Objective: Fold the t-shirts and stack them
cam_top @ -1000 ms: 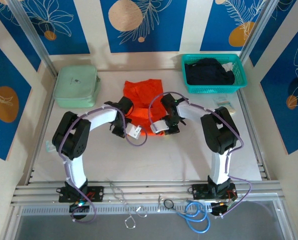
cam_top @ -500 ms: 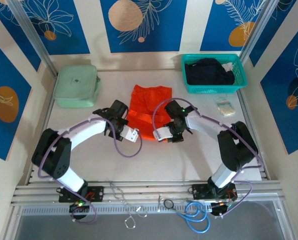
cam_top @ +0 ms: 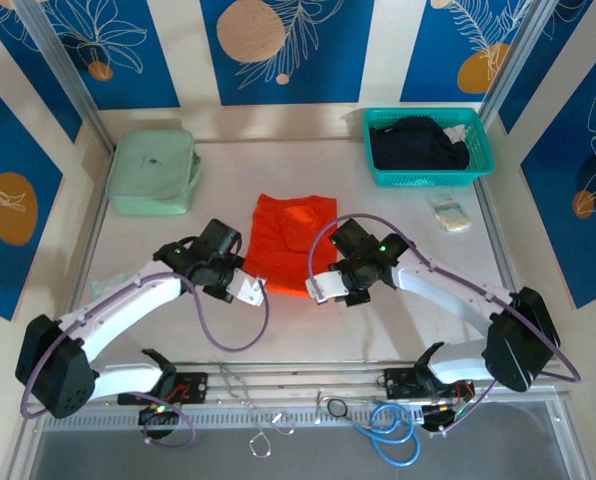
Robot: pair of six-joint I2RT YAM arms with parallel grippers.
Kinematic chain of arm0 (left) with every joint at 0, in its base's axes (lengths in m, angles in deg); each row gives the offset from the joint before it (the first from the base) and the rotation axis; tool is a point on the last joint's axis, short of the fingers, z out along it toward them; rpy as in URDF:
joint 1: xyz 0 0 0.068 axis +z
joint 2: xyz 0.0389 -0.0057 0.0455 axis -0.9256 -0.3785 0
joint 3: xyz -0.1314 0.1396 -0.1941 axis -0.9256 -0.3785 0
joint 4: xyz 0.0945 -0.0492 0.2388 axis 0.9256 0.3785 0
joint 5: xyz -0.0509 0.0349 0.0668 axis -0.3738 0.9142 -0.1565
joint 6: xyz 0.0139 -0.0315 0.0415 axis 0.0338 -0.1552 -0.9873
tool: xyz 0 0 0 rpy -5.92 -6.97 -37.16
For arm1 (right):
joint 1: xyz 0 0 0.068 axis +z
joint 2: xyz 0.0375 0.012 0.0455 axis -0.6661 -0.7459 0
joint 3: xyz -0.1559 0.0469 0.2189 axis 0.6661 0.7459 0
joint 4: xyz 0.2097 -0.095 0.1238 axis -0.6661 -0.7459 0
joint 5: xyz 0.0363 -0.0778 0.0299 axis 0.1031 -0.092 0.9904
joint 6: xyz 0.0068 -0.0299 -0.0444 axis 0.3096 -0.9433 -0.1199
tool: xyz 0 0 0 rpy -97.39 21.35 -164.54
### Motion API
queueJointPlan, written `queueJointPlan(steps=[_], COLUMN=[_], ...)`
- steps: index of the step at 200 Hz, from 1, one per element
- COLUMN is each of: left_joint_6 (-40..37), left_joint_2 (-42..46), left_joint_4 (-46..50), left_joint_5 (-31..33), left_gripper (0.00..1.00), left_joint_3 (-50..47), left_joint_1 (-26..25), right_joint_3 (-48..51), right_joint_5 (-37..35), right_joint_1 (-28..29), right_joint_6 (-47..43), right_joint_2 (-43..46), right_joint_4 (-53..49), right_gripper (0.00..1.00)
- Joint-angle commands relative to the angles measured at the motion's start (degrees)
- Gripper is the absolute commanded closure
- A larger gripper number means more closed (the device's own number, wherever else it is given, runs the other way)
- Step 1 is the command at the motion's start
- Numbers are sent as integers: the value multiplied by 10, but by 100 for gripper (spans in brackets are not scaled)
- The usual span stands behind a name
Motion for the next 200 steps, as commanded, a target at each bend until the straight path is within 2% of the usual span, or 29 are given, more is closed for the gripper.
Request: queueJointPlan(steps=[1, 36, 80, 114, 150, 200], left_joint_6=[8, 1, 10, 19, 51, 96], left_joint_2=[14, -10, -103, -191, -292, -420], left_joint_4=[50, 54, 41, 6, -58, -189], left_joint_5=[13, 17, -7, -24, -26, -3], left_gripper=[100, 100, 100, 100, 100, 100], left_joint_3=[6, 70, 204, 290, 346, 403], left_joint_1=[-3, 10, 51, 85, 121, 132], right_joint_3=[-29, -103, -192, -244, -311, -370], right_joint_5=[-4, -7, 1, 10, -13, -43], right_joint_1=[4, -22, -100, -150, -187, -221], right_joint_6=[27, 12, -1, 10, 31, 84], right_joint_2=[27, 23, -59, -131, -234, -359], right_joint_4=[-46, -42, -33, 13, 65, 160], right_gripper=[100, 100, 100, 100, 100, 100])
